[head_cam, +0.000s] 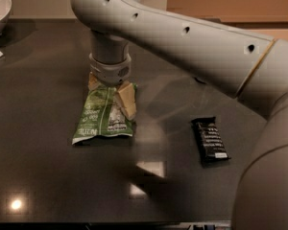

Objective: Move green jalapeno chip bag near rxbar chocolate

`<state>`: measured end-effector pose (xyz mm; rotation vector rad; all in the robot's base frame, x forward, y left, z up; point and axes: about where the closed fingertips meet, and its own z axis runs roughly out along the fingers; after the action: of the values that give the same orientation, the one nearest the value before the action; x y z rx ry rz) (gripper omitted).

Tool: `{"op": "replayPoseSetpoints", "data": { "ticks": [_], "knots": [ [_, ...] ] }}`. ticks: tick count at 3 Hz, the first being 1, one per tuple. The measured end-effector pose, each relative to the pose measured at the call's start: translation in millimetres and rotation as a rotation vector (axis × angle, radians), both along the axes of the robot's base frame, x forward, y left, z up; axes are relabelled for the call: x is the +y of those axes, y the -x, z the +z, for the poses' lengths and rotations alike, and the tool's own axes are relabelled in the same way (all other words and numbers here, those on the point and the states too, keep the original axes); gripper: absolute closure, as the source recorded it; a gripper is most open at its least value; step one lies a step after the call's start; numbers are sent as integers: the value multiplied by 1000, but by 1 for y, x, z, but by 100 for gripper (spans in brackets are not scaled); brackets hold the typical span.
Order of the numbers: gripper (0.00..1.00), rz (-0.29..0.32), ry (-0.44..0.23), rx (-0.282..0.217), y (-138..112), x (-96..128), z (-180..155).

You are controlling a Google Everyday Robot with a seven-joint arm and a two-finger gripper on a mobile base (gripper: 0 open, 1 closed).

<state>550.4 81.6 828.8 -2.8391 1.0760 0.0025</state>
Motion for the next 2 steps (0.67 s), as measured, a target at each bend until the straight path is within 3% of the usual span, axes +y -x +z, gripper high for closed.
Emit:
{"op": "replayPoseSetpoints", "data": {
  "ticks": [2],
  "knots": [
    [64,7,17,6,-5,-10,0]
  ]
}}
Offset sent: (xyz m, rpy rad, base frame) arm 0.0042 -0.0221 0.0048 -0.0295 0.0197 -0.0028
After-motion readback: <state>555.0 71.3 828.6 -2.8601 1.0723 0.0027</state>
